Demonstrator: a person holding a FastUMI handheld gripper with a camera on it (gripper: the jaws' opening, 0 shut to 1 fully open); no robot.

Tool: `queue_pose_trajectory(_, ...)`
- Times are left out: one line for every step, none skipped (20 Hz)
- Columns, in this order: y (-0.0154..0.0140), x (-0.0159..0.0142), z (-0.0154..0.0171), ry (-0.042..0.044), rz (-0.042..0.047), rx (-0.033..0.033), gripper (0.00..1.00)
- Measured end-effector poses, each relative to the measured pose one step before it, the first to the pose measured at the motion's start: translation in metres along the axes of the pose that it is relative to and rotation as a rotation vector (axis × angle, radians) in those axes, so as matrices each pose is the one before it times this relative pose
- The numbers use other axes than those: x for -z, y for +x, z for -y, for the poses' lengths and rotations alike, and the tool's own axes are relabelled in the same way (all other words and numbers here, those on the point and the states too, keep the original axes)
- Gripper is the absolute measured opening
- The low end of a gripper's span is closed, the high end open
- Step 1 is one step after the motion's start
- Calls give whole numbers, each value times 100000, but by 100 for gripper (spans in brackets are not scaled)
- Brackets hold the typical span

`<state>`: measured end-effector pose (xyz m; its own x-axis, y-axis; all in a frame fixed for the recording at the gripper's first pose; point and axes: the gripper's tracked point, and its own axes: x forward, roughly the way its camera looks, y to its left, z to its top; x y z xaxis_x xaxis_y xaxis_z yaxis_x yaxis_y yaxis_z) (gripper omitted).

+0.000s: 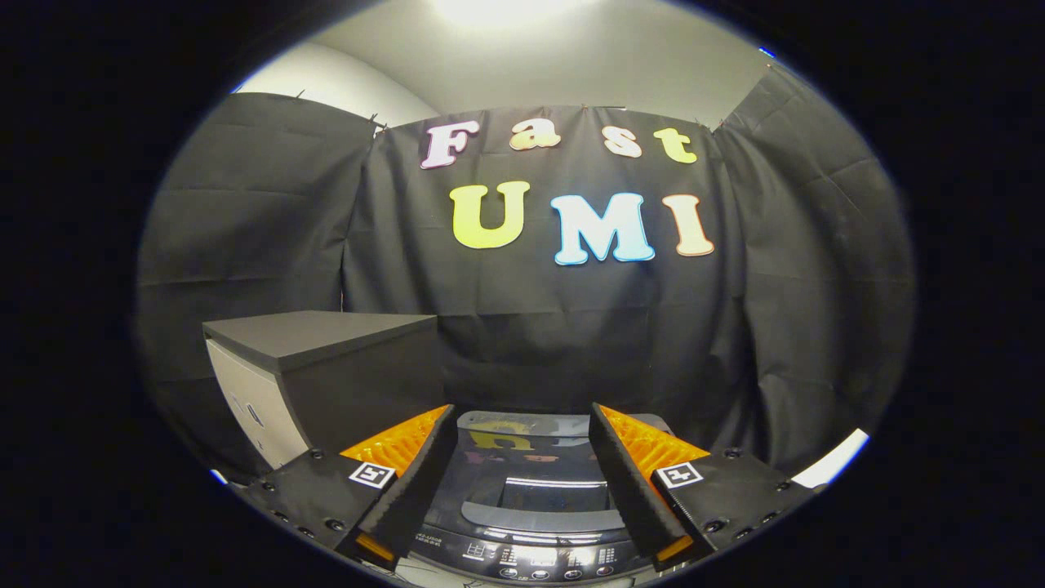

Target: Put the clothes into the washing machine and then close the washing machine lid.

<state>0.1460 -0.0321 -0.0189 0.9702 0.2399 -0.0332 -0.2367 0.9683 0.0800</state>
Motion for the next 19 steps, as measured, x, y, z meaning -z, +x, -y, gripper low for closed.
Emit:
queue_pose_trajectory(-319, -181, 7, 148, 703, 496, 100)
queue_pose_trajectory(-335, -166, 125, 1249, 302, 367, 100)
queue_pose_trajectory(-273, 273, 170, 1029, -616, 944, 100)
queue_pose_trajectory(-119, 127, 248, 867, -919, 631, 100)
queue_pose_trajectory(-242, -60, -111, 855, -736, -271, 100)
queue_pose_trajectory(-256, -225, -106, -166, -132, -196, 100)
queue_pose_trajectory(-281, -420, 61, -974, 490, 45, 100)
queue_pose_trajectory(-248, -530, 111, -838, 971, -183, 100)
queue_pose_trajectory(-174, -575, 137, -352, 1342, -443, 100)
queue_pose_trajectory(-130, -533, 59, -208, 1212, -439, 100)
queue_pose_trajectory(-306, -236, 232, -172, 879, -310, 100)
queue_pose_trajectory(-29, -370, 345, -372, 836, 96, 100)
queue_pose_trajectory(-208, -15, 375, -219, 300, -117, 100)
queue_pose_trajectory(-167, -165, 496, 149, 248, -122, 99)
queue_pose_trajectory(-158, -58, 592, -57, -70, 60, 99)
queue_pose_trajectory(-80, 29, 714, -121, 193, 255, 100)
queue_pose_trajectory(-267, 16, 783, -112, -141, 336, 100)
queue_pose_trajectory(-255, 131, 827, -91, -345, 319, 100)
queue_pose_trajectory(-130, -53, 988, 51, -8, 501, 100)
